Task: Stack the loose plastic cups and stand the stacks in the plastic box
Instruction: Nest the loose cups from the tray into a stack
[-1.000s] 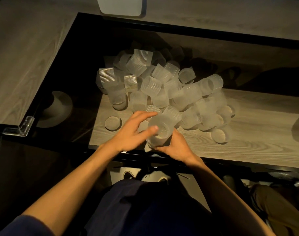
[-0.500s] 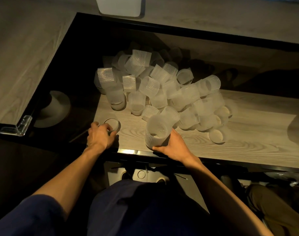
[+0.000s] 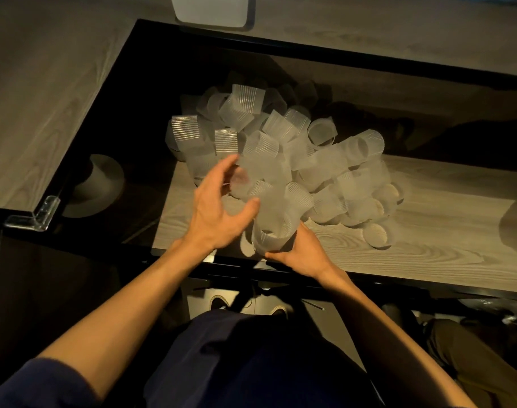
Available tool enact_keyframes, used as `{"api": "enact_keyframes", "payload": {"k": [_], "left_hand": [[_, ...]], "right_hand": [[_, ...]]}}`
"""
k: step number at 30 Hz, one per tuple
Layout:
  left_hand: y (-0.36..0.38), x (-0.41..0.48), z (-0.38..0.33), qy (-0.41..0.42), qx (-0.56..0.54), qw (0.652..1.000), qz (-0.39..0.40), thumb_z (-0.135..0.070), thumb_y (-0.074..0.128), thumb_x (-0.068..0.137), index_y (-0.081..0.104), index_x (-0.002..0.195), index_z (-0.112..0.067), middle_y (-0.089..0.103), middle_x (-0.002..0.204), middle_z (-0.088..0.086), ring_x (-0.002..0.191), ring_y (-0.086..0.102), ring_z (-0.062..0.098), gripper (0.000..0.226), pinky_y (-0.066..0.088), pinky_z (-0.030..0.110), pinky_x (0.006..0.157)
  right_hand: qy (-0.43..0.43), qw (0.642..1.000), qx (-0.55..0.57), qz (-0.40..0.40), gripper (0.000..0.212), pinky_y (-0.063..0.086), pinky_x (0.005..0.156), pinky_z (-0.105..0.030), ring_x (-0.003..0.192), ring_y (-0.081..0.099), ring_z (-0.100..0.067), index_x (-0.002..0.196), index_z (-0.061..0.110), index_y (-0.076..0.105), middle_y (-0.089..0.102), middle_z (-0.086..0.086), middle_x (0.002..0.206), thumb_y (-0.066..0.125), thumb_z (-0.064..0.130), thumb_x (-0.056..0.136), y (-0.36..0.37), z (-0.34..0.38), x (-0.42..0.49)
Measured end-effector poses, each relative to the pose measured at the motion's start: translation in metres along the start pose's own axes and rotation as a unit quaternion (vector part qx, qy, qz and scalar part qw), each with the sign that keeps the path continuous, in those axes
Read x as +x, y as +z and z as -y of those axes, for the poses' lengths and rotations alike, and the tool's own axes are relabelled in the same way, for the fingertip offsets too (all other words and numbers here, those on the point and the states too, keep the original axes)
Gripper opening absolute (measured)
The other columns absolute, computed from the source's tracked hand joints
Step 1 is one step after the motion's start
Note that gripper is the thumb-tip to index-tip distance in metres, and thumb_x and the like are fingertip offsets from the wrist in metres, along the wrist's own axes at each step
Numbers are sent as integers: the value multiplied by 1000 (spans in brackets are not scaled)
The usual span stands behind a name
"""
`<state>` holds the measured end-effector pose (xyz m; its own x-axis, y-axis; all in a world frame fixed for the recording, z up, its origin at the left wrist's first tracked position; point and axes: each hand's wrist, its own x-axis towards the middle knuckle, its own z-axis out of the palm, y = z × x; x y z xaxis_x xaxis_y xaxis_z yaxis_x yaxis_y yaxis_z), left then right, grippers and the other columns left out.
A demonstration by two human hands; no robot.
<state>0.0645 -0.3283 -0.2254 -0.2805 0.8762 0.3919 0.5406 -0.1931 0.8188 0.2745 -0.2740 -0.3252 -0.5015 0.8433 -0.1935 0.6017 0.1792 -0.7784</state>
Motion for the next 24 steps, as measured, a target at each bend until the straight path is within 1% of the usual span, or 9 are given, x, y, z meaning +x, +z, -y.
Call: {"api": "enact_keyframes", "payload": {"k": [3, 5, 8, 12, 14, 18, 21, 23, 24], "left_hand": [[6, -3, 1, 124, 41, 990, 46, -30, 74, 81, 58, 134, 8, 63, 115, 16, 103, 63, 24, 68, 55, 34, 88], [9, -6, 2, 155, 45, 985, 61, -28, 77, 81, 59, 133, 10, 62, 114, 19, 103, 63, 26, 68, 55, 36, 90], [10, -6, 1, 162, 47, 983, 75, -27, 80, 80, 58, 133, 11, 62, 116, 19, 106, 63, 26, 69, 54, 33, 92], [11, -7, -4, 194, 49, 973, 114, -15, 87, 74, 57, 134, 11, 61, 119, 20, 112, 60, 22, 71, 51, 26, 97], [10, -7, -2, 193, 45, 973, 116, -14, 84, 74, 59, 133, 10, 61, 119, 18, 112, 59, 19, 69, 49, 23, 97], [6, -5, -2, 190, 44, 974, 115, -23, 77, 77, 61, 130, 9, 62, 115, 18, 107, 62, 22, 64, 53, 28, 90], [8, -4, 1, 198, 63, 967, 148, -33, 74, 80, 61, 132, 7, 59, 116, 17, 106, 60, 22, 68, 54, 34, 87], [8, -2, 8, 182, 102, 960, 187, -45, 71, 81, 60, 136, 0, 55, 123, 15, 113, 56, 23, 73, 53, 37, 90], [7, -1, 12, 166, 124, 957, 204, -50, 70, 81, 61, 137, -4, 52, 129, 14, 120, 52, 23, 74, 51, 39, 94]], "right_hand": [[-2, 1000, 5, -4, 83, 53, 98, -30, 117, 59, 0, 136, 29, 53, 63, 15, 127, 92, 45, 64, 0, 0, 0], [-8, 1000, 4, -7, 81, 53, 98, -33, 116, 60, -1, 136, 28, 53, 63, 13, 126, 92, 41, 66, 0, 1, -1], [-22, 1000, 5, -12, 78, 53, 98, -31, 116, 60, -2, 135, 31, 54, 63, 12, 127, 92, 41, 68, -1, 3, -1], [-8, 1000, 27, -10, 72, 55, 98, -34, 115, 63, -2, 130, 33, 59, 66, 13, 124, 91, 41, 67, 1, 2, -1], [-4, 1000, 15, -9, 73, 55, 97, -35, 114, 63, -1, 130, 32, 58, 65, 13, 123, 90, 43, 65, 1, 1, 0], [8, 1000, 15, -9, 75, 55, 95, -32, 113, 62, -1, 130, 31, 56, 65, 15, 122, 88, 44, 64, 1, 0, 0], [12, 1000, 9, -2, 69, 58, 90, -35, 108, 64, -1, 125, 32, 58, 66, 15, 116, 84, 49, 64, 1, 0, 1], [13, 1000, 10, 2, 72, 58, 90, -33, 108, 63, -1, 127, 32, 56, 65, 15, 117, 87, 48, 64, 1, 1, 1], [13, 1000, 14, 2, 76, 57, 92, -31, 111, 62, 0, 130, 33, 54, 64, 16, 121, 89, 47, 65, 0, 1, 1]]}}
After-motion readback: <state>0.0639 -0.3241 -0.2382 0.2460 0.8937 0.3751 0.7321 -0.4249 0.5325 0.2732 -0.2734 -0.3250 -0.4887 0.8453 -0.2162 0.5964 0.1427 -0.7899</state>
